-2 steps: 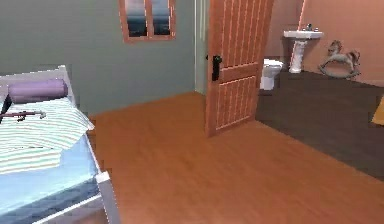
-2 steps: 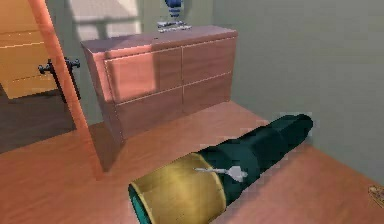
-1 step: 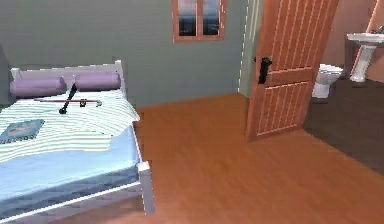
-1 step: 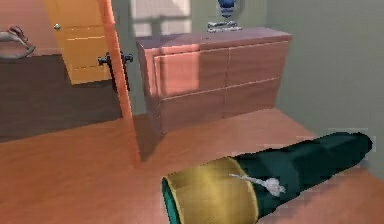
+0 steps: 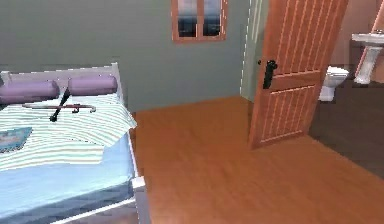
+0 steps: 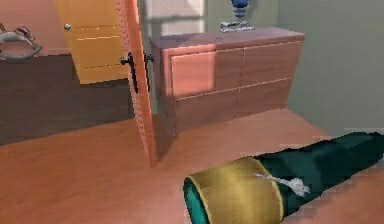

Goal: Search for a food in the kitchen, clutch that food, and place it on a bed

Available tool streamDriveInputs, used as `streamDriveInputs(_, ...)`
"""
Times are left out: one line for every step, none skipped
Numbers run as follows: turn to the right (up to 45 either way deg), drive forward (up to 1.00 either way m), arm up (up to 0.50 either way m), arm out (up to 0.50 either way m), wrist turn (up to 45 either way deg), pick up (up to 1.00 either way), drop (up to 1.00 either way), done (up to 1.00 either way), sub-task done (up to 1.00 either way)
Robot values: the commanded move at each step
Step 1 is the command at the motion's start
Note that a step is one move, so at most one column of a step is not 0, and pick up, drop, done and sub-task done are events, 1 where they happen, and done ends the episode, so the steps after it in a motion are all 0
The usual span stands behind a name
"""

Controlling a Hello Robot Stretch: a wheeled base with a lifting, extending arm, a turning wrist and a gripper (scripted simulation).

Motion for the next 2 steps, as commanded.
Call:
streamDriveInputs(3.0,0.0,0.0,0.0,0.0,0.0,0.0,0.0,0.0)
streamDriveInputs(0.0,0.3,0.0,0.0,0.0,0.0,0.0,0.0,0.0)
